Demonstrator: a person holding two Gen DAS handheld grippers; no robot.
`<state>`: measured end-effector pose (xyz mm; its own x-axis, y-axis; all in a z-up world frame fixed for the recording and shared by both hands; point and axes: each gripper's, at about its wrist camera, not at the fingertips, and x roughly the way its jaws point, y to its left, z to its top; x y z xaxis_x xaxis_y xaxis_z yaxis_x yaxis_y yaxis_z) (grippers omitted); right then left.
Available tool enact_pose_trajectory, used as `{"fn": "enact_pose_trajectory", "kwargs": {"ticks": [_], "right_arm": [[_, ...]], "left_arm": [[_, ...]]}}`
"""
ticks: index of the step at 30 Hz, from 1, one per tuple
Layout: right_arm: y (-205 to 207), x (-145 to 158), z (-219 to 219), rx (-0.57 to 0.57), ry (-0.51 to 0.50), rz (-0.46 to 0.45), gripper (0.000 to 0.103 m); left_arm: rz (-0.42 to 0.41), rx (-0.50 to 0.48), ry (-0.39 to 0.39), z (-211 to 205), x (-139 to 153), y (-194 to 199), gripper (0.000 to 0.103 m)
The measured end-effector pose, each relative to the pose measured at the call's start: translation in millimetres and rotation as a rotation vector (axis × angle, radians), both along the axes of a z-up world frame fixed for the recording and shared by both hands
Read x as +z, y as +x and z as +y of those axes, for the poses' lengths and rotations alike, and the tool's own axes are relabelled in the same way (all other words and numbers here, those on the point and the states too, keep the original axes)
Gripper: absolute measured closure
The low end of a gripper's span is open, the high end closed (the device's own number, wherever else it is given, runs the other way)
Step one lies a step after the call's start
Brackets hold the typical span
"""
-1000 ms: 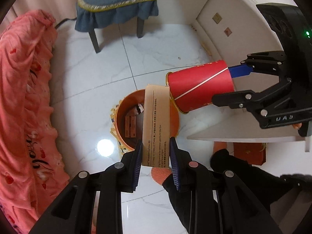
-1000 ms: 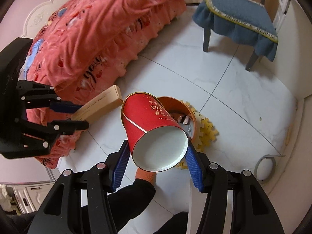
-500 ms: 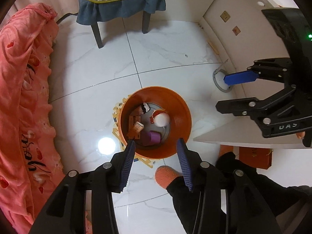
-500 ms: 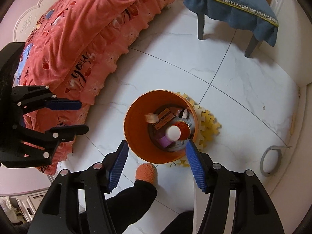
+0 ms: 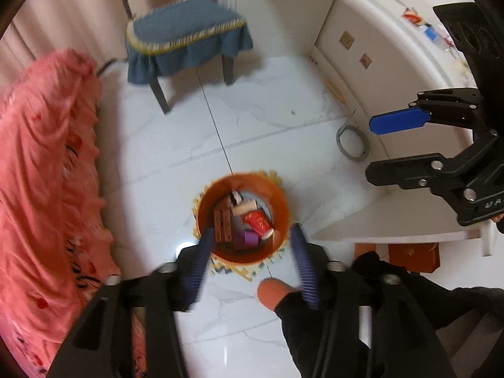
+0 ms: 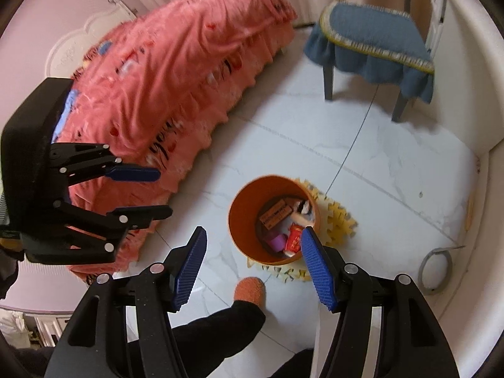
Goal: Collect trash
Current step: 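Open the left tool over the bin while the right tool drops the red cup, then raise both tools back toward the desk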
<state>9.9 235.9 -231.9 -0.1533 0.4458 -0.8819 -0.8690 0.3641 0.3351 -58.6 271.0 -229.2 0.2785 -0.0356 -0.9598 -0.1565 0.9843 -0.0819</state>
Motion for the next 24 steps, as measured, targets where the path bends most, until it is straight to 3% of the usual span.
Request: {"fn": "enact_pose_trajectory", "kwargs": {"ticks": [11,24], "right_arm": [[24.4,107.7,-106.2,-0.105,0.117,-0.084,0.037],[61.8,158.5,-237.2,-0.301,0.166,-0.149,0.037]], "left_arm": [[-0.117,-0.129,0.059,-70.7,89.1,30.3,0.041],[-0.205,-0.326,0.086,-169.0,144.5,68.0,0.041]]}}
